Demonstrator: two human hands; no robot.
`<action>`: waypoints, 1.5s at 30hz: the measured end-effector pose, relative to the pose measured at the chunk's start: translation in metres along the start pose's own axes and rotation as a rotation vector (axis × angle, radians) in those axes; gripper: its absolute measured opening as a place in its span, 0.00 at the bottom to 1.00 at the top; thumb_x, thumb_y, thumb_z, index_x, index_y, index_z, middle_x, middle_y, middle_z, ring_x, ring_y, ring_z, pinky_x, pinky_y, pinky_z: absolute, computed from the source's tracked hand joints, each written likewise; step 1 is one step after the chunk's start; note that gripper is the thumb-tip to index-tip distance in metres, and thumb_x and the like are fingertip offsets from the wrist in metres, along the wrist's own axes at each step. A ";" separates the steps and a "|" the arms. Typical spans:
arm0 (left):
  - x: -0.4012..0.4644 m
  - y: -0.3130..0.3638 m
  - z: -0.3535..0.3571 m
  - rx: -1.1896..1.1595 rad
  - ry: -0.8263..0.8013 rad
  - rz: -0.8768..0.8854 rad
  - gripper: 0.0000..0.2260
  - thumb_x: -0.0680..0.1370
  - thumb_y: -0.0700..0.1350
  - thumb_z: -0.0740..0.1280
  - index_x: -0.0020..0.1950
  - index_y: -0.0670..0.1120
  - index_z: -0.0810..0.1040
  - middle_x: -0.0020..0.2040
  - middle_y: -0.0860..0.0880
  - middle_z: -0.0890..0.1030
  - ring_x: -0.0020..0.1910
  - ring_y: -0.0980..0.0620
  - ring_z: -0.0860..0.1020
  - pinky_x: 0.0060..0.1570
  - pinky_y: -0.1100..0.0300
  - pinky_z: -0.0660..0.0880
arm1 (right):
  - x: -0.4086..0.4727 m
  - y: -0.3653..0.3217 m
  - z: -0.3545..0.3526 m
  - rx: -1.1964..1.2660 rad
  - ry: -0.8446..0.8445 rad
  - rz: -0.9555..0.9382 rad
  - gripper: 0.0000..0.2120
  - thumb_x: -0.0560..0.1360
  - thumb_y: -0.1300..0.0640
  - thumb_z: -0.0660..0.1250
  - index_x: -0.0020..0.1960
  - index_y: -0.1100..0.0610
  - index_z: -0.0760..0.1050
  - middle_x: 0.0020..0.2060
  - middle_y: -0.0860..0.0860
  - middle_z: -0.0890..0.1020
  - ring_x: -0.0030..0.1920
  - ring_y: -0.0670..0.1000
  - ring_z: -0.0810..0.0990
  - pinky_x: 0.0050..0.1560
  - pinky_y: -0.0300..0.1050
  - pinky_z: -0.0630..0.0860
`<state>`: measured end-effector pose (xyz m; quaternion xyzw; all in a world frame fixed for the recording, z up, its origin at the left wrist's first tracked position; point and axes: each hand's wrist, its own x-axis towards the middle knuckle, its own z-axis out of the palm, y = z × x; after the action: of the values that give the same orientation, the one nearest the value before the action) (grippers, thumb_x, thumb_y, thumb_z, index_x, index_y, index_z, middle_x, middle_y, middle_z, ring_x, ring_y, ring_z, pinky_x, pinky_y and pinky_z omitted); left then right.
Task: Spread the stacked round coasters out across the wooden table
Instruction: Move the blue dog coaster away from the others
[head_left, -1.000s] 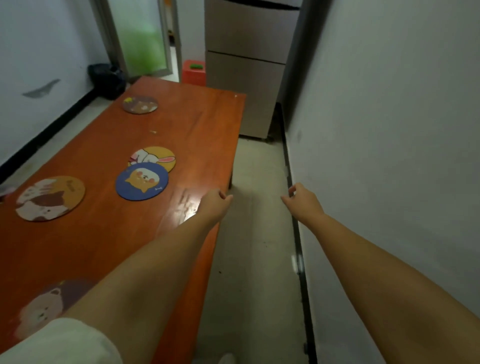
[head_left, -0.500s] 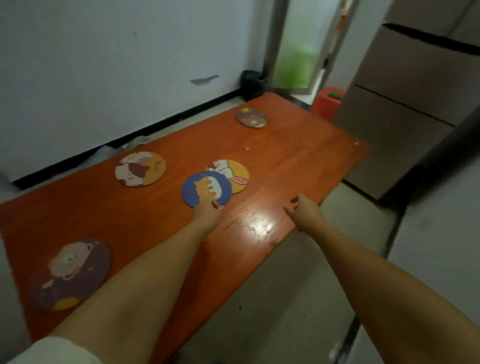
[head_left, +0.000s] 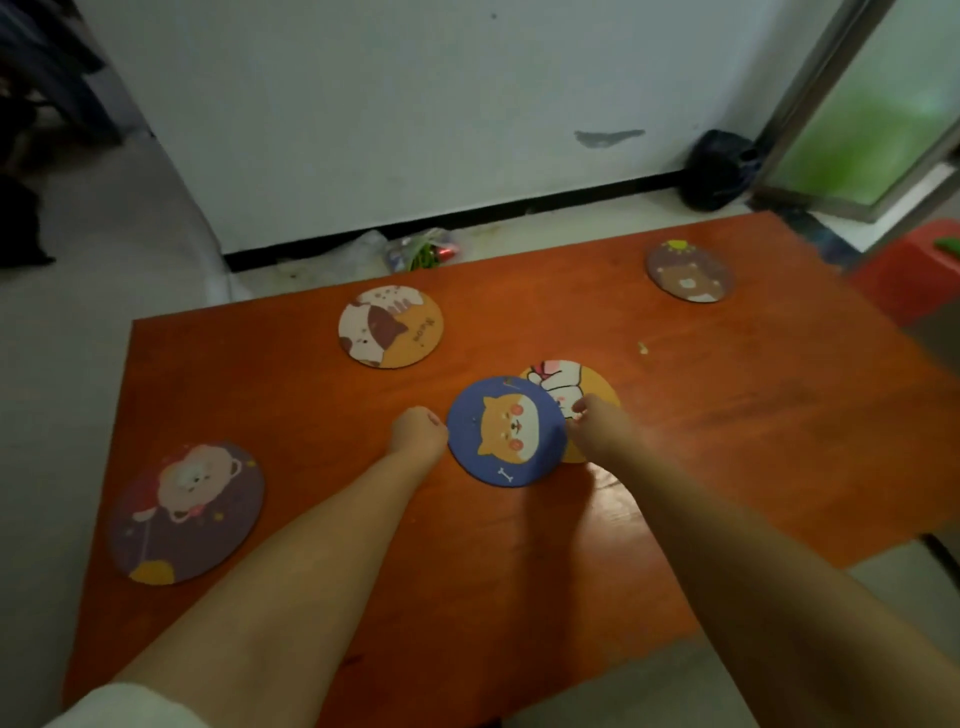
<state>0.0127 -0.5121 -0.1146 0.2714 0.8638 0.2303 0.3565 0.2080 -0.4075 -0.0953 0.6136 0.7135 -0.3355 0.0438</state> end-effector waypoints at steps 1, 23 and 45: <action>0.005 0.002 0.003 -0.026 -0.008 -0.023 0.18 0.78 0.38 0.60 0.30 0.50 0.61 0.36 0.45 0.71 0.40 0.47 0.69 0.40 0.57 0.65 | 0.007 -0.002 0.001 -0.006 -0.022 -0.008 0.22 0.81 0.55 0.60 0.72 0.62 0.65 0.62 0.62 0.78 0.57 0.62 0.78 0.49 0.51 0.73; -0.044 0.003 -0.010 -0.700 0.142 -0.287 0.10 0.78 0.35 0.64 0.38 0.45 0.72 0.62 0.38 0.78 0.50 0.47 0.75 0.48 0.55 0.74 | 0.002 -0.022 -0.011 0.091 -0.209 -0.212 0.08 0.80 0.57 0.61 0.55 0.61 0.73 0.47 0.62 0.77 0.46 0.61 0.75 0.57 0.63 0.77; -0.136 -0.105 0.012 -0.157 0.142 -0.367 0.13 0.77 0.39 0.66 0.33 0.46 0.69 0.37 0.46 0.73 0.39 0.46 0.73 0.53 0.49 0.78 | -0.089 0.017 0.072 -0.280 -0.336 -0.335 0.21 0.78 0.58 0.63 0.29 0.55 0.61 0.28 0.55 0.69 0.34 0.56 0.70 0.36 0.47 0.71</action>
<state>0.0706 -0.6737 -0.1175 0.0640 0.9011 0.2466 0.3509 0.2201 -0.5204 -0.1159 0.4106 0.8273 -0.3332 0.1897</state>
